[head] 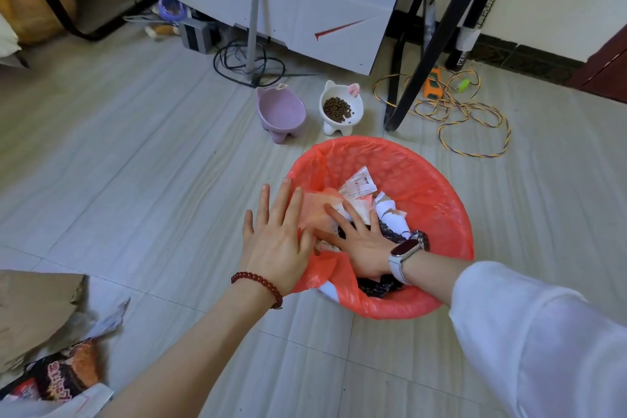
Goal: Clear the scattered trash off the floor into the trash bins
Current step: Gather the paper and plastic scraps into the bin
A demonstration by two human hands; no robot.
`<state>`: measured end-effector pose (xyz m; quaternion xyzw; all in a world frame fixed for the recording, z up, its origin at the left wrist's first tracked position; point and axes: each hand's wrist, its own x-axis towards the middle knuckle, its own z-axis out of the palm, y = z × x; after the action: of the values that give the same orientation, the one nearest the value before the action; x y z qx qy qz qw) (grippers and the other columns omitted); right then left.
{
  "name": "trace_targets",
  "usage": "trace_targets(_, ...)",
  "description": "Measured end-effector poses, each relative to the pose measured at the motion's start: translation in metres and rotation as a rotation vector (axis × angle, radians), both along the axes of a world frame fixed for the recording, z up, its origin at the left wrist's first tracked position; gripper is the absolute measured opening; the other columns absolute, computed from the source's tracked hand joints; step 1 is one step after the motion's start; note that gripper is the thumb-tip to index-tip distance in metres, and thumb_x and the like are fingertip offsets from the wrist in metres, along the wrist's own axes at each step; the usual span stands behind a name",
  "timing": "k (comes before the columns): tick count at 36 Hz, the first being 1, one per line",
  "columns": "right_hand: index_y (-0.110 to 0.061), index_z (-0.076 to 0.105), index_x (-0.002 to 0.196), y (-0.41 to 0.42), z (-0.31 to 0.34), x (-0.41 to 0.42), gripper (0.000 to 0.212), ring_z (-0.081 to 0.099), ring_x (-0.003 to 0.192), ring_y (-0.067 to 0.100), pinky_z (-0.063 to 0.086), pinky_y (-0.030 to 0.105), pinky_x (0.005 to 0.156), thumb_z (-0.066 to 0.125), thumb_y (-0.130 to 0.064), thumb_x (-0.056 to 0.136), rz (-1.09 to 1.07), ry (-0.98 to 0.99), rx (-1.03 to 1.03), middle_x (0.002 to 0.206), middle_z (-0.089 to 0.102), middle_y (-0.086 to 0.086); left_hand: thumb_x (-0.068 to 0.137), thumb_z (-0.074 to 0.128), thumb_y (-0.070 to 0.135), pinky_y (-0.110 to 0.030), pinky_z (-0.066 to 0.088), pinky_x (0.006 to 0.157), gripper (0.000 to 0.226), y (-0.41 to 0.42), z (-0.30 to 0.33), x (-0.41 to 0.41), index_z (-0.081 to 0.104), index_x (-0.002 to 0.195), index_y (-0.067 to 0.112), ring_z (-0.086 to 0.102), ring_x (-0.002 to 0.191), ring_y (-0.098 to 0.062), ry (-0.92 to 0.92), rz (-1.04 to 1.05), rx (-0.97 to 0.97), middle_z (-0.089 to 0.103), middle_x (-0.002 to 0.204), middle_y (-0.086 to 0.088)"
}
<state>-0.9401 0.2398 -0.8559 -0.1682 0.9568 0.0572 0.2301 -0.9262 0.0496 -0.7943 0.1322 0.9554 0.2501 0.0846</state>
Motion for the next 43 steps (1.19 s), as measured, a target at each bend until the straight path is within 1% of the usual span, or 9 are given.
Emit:
trace_targets(8,-0.05,0.007,0.143,-0.017,0.043,-0.003,0.054,-0.022,0.142,0.026,-0.01,0.066,0.108,0.031,-0.051,0.094,-0.102,-0.17,-0.015,0.156,-0.018,-0.007,0.095,0.03,0.045,-0.049,0.006,0.115,0.063,-0.006,0.008,-0.002,0.001,0.148,0.026,-0.014,0.143,-0.022,-0.054,-0.059,-0.069,-0.014,0.155,0.01)
trace_targets(10,-0.038,0.02,0.145,-0.023,0.069,-0.01,0.051,-0.012,0.145,0.023,-0.008,0.051,0.115,0.036,-0.036,0.097,-0.172,-0.277,-0.145,0.158,0.001,-0.003,0.095,0.03,0.047,-0.049,0.006,0.115,0.062,-0.014,0.013,-0.005,0.003,0.147,0.028,-0.01,0.143,-0.021,-0.053,-0.088,-0.091,-0.01,0.156,0.008)
trace_targets(13,-0.018,0.038,0.141,-0.029,0.107,-0.019,0.048,0.025,0.14,0.017,0.02,0.023,0.11,0.048,-0.019,0.094,-0.398,-0.382,-0.514,0.15,0.032,0.001,0.095,0.033,0.044,-0.046,0.008,0.116,0.059,-0.036,0.024,-0.011,0.01,0.147,0.029,-0.002,0.144,-0.02,-0.028,-0.072,-0.066,-0.001,0.157,0.003)
trace_targets(15,-0.011,0.048,0.134,-0.035,0.123,-0.025,0.04,0.043,0.125,0.015,0.035,0.018,0.097,0.045,-0.013,0.095,-0.452,-0.258,-0.556,0.143,0.044,0.003,0.095,0.039,0.039,-0.043,0.014,0.115,0.055,-0.053,0.034,-0.018,0.021,0.145,0.025,0.009,0.143,-0.022,0.018,-0.047,-0.044,0.007,0.156,-0.002)
trace_targets(20,-0.014,0.067,0.107,-0.076,0.139,-0.039,0.03,0.062,0.101,0.023,0.047,0.032,0.086,0.042,-0.013,0.091,-0.447,0.263,-0.663,0.107,0.068,0.005,0.093,0.045,0.03,-0.039,0.035,0.104,0.04,-0.104,0.059,-0.032,0.046,0.132,0.018,0.042,0.127,-0.025,0.137,0.028,-0.019,0.038,0.144,-0.004)
trace_targets(27,-0.005,0.067,0.104,-0.2,0.123,-0.028,0.027,0.062,0.101,0.022,0.043,0.028,0.092,0.043,-0.003,0.09,-0.283,0.283,-0.911,0.105,0.069,0.01,0.095,0.043,0.026,-0.037,0.047,0.089,0.031,-0.206,0.06,-0.009,0.053,0.123,0.018,0.054,0.111,-0.02,0.158,0.255,0.014,0.054,0.126,-0.001)
trace_targets(38,-0.017,0.049,0.13,-0.341,-0.013,0.05,0.047,0.05,0.12,0.025,0.043,0.04,0.097,0.053,-0.041,0.089,0.185,-0.327,-0.548,0.128,0.055,0.009,0.09,0.049,0.019,-0.037,0.045,0.091,0.029,-0.358,-0.078,0.126,0.06,0.117,0.016,0.054,0.109,-0.026,-0.132,0.621,-0.003,0.058,0.118,-0.008)
trace_targets(41,-0.024,0.031,0.141,-0.366,-0.041,0.075,0.073,0.038,0.128,0.026,0.043,0.045,0.094,0.059,-0.052,0.08,0.266,-0.305,-0.461,0.138,0.044,0.004,0.089,0.052,0.03,-0.041,0.035,0.104,0.039,-0.374,-0.102,0.16,0.054,0.125,0.015,0.043,0.125,-0.027,-0.126,0.771,0.007,0.05,0.134,-0.009)
trace_targets(43,-0.022,0.019,0.146,-0.382,-0.057,0.095,0.077,0.037,0.127,0.031,0.043,0.043,0.09,0.059,-0.042,0.083,0.305,-0.288,-0.375,0.139,0.041,0.009,0.08,0.048,0.051,-0.042,0.025,0.11,0.063,-0.38,-0.111,0.178,0.044,0.135,0.019,0.029,0.136,-0.027,-0.195,0.801,-0.001,0.037,0.146,-0.008)
